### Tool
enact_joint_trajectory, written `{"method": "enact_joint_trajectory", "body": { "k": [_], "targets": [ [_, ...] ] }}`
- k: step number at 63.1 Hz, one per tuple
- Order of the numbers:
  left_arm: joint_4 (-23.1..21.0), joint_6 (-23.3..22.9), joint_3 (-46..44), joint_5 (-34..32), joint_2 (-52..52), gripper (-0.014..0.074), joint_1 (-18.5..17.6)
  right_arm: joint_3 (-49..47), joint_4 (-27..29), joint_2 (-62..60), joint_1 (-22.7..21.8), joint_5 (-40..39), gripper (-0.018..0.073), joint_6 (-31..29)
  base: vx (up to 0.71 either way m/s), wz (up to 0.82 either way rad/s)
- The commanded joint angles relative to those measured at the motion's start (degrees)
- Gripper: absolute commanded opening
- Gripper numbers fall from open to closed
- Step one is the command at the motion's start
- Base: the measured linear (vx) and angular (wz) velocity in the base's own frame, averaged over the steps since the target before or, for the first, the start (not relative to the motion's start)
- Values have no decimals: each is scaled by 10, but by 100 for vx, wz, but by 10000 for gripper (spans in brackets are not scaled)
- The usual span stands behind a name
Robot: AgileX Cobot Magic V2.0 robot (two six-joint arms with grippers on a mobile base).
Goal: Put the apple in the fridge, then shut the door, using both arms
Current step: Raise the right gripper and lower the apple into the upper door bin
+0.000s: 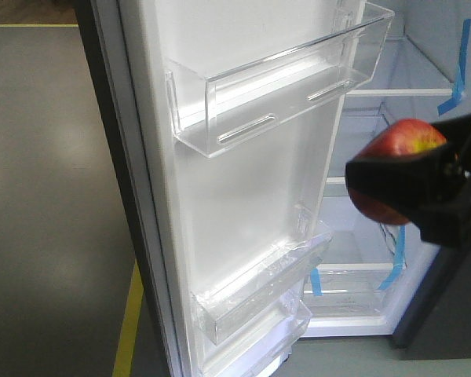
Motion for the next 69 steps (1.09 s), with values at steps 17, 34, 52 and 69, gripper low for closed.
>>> {"method": "enact_joint_trajectory", "body": {
  "k": [17, 34, 52, 69],
  "targets": [
    [-2, -2, 12, -41, -9, -6, 1, -221, -31, 109, 0, -34, 328, 22, 0, 0],
    [-2, -2, 12, -41, -9, -6, 1, -378, -69, 228, 0, -39, 328, 68, 0, 0],
    [-2, -2, 12, -41, -9, -6, 1, -484, -99, 334, 0, -57, 328, 72, 0, 0],
    [-2, -2, 12, -41, -9, -6, 1, -484, -103, 390, 0, -81, 328, 72, 0, 0]
  ]
}}
